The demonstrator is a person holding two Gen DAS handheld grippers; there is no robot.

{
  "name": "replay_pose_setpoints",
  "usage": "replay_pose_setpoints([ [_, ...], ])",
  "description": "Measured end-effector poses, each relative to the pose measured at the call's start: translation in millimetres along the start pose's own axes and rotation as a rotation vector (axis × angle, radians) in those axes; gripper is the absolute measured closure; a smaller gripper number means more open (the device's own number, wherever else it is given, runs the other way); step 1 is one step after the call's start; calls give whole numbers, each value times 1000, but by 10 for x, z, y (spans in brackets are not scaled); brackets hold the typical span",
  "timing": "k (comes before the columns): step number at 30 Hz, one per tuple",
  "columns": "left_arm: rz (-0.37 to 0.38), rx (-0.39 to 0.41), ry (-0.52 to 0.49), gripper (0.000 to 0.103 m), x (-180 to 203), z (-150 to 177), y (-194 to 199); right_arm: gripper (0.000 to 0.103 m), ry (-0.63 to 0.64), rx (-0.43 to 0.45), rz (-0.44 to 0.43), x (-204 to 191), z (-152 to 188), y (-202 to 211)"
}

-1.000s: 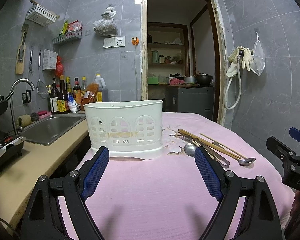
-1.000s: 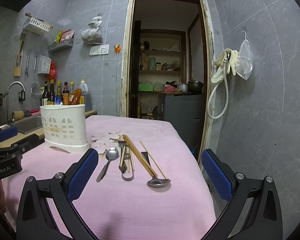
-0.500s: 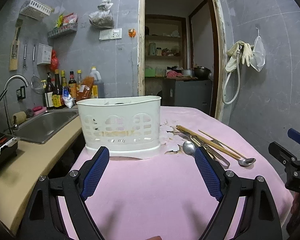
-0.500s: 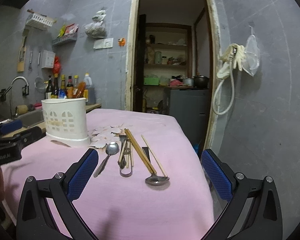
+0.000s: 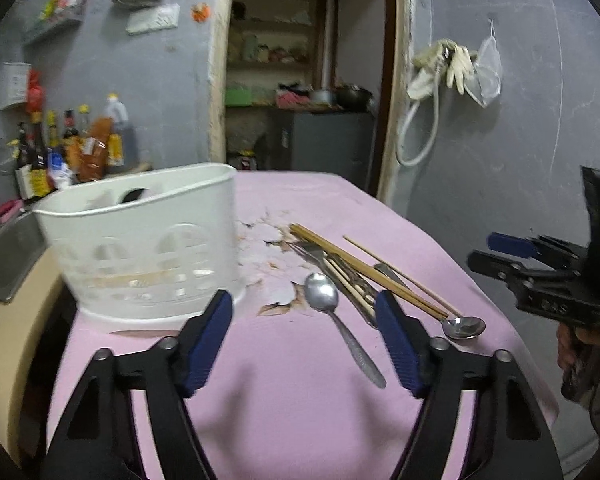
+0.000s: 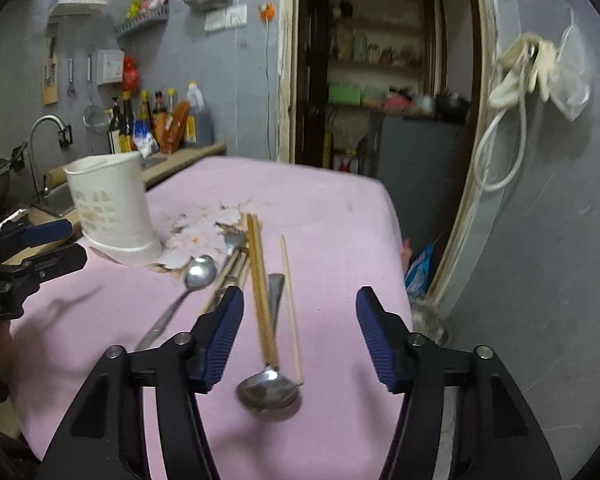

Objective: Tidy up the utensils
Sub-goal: 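Grasp the thin wooden chopstick with the right gripper while the left gripper grasps a silver spoon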

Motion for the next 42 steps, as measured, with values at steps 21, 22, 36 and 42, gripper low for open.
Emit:
replay_pose_setpoints([
  [21, 95, -295, 15, 72, -21, -80, -928, 90, 61, -318, -152, 32, 128, -898],
  [22, 89, -302, 1, 72, -24, -86, -964, 90, 63, -319, -154, 28, 125, -913],
  [36, 148, -384, 53, 84, -170, 1, -1235, 91, 130, -372, -156, -49, 58, -1086],
  [42, 163, -388, 72, 99, -178, -20, -1223, 100, 115, -374, -122, -51, 59, -1097],
])
Point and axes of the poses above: each gripper's, at about its wrist camera, not at the fingertips, and y roughly against the way its jaws point, x to its right, z to its underside, the point moved 7 cm from there along -y, roughly the way its jaws point, and after that the axes turned 1 degree about -z, right-handed, at the moved point
